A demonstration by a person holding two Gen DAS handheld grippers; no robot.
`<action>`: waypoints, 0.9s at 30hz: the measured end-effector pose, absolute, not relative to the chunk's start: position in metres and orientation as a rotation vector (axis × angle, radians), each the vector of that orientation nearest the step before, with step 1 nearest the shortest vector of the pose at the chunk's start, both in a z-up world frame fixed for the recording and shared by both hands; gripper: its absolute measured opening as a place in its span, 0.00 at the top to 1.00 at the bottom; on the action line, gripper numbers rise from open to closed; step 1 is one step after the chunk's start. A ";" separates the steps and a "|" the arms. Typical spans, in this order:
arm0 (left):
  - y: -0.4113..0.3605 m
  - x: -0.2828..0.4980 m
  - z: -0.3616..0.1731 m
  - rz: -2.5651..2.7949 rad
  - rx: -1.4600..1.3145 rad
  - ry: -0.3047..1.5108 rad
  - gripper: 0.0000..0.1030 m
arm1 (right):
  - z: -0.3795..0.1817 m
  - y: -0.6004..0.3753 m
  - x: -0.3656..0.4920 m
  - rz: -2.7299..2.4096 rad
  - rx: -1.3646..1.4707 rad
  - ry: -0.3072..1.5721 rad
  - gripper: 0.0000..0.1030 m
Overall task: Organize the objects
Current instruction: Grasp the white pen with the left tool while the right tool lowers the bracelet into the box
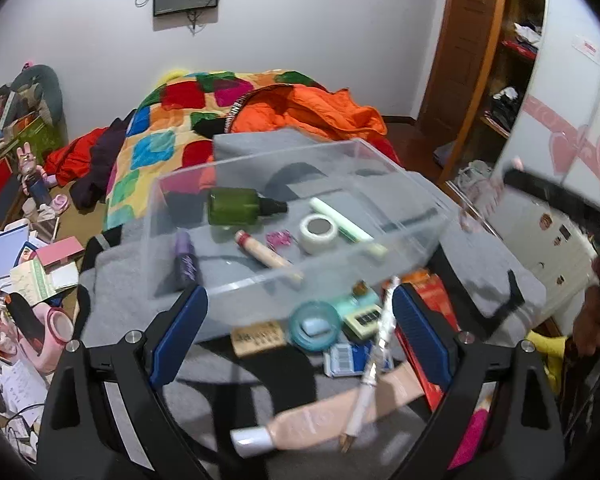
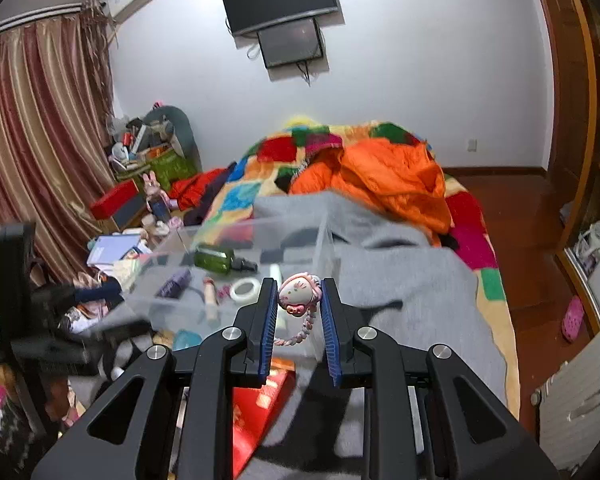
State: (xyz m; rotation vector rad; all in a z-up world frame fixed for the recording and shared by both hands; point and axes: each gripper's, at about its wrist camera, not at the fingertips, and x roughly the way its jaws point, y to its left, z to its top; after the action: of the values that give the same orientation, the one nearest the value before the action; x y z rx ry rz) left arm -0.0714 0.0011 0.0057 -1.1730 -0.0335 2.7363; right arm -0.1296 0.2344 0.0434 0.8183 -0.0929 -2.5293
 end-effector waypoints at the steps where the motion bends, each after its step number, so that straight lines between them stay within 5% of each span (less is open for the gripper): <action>1: 0.005 -0.069 0.003 2.726 -1.173 -0.027 0.10 | 0.047 0.233 -0.130 -2.530 0.804 -0.095 0.81; 22: 0.057 -0.069 -0.056 2.528 -1.302 0.079 0.89 | 0.027 0.191 -0.174 -2.433 0.885 -0.097 0.81; 27: 0.047 -0.063 -0.051 2.534 -1.288 0.037 0.90 | 0.012 0.178 -0.187 -2.366 0.958 -0.107 0.81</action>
State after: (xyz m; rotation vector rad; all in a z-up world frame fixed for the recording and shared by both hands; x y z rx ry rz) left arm -0.0626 0.0467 -0.0508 -1.2885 0.0373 2.5336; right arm -0.1867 0.1781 0.0119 0.9584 -0.1069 -2.3665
